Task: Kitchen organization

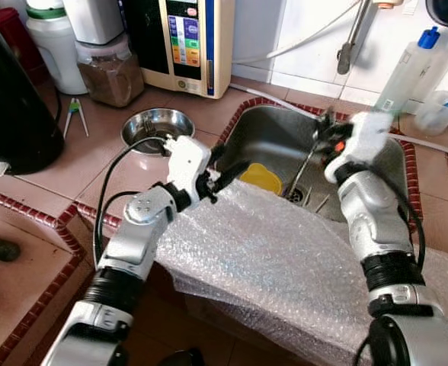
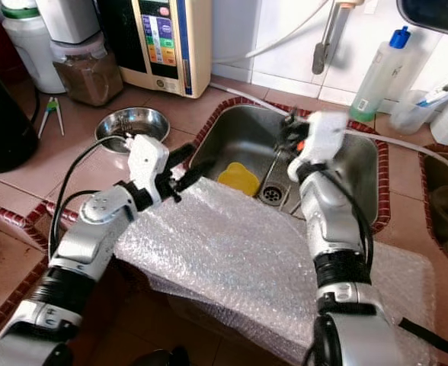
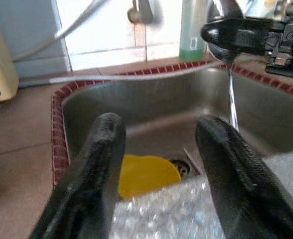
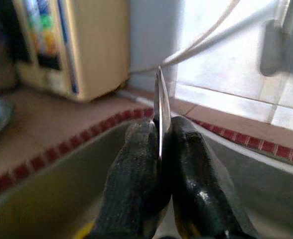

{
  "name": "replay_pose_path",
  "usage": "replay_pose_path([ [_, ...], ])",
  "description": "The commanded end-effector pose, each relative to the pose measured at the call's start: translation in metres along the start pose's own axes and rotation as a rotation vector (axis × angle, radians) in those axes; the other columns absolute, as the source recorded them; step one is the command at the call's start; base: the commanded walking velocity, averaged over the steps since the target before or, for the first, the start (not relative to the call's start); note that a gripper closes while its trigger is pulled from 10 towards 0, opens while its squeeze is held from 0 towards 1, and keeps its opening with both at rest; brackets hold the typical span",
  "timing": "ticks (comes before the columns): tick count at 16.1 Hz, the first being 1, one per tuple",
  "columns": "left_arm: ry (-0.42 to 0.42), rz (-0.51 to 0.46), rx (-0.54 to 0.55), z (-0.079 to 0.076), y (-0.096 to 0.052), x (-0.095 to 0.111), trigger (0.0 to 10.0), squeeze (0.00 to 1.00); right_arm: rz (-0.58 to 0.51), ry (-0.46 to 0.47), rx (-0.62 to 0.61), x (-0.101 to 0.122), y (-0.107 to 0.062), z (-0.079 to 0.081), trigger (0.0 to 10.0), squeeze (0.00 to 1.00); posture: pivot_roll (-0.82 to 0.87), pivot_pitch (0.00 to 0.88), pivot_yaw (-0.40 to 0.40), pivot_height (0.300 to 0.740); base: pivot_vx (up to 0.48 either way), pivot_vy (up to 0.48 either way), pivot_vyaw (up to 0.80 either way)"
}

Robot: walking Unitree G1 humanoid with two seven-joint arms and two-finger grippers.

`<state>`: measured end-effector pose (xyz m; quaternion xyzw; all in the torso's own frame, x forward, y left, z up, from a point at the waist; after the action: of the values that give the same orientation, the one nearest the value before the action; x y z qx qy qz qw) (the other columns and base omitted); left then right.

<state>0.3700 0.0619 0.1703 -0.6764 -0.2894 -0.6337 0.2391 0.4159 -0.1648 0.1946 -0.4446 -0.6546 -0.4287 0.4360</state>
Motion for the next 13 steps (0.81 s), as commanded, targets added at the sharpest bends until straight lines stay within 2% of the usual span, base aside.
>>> replay_pose_path([
  [1, 0.020, 0.035, -0.025, -0.002, 0.002, -0.002, 10.0, 1.00, -0.021, -0.066, 0.041, 0.006, 0.004, 0.000, 0.0, 0.00, 0.00, 0.085, 0.024, 0.740, 0.000, 0.000, 0.00],
  [3, 0.028, 0.062, -0.023, -0.001, 0.001, -0.006, 10.0, 1.00, 0.044, -0.160, 0.143, -0.012, 0.003, 0.004, 0.0, 0.00, 0.01, 0.088, 0.026, 0.740, 0.000, 0.000, 0.00],
  [6, 0.018, 0.070, -0.045, -0.006, 0.000, -0.008, 10.0, 1.00, 0.095, -0.227, 0.197, -0.024, 0.000, 0.006, 0.0, 0.00, 0.01, 0.092, 0.027, 0.740, 0.000, 0.000, 0.00],
  [7, 0.012, 0.090, -0.047, -0.008, -0.001, -0.013, 10.0, 1.00, 0.134, -0.275, 0.249, -0.034, -0.003, 0.010, 0.0, 0.00, 0.02, 0.093, 0.029, 0.740, 0.000, 0.000, 0.00],
  [11, 0.018, 0.108, -0.059, -0.010, 0.000, -0.014, 10.0, 1.00, 0.199, -0.275, 0.293, -0.055, -0.011, 0.017, 0.0, 0.00, 0.02, 0.099, 0.034, 0.740, 0.000, 0.000, 0.00],
  [12, 0.018, 0.106, -0.059, -0.010, 0.000, -0.013, 10.0, 1.00, 0.203, -0.264, 0.303, -0.058, -0.013, 0.020, 0.0, 0.58, 0.02, 0.099, 0.035, 0.740, 0.000, 0.000, 0.00],
  [13, 0.016, 0.106, -0.056, -0.010, 0.001, -0.014, 10.0, 1.00, 0.209, -0.241, 0.328, -0.062, -0.016, 0.027, 8.6, 1.00, 0.01, 0.098, 0.035, 0.740, 0.000, 0.000, 0.00],
])
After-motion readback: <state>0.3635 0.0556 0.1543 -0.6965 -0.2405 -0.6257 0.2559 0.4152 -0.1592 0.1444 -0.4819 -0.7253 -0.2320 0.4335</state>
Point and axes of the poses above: a point about 5 cm out from each wrist's last joint towards the gripper, its own y axis pointing out of the wrist towards the gripper, its own x axis along the axis of the wrist's last joint, z = x × y, the point moved 4 cm from there along y, pointing out of the wrist towards the gripper, and after that the axes turned 13 degrees about -y, right-handed, at the moved point
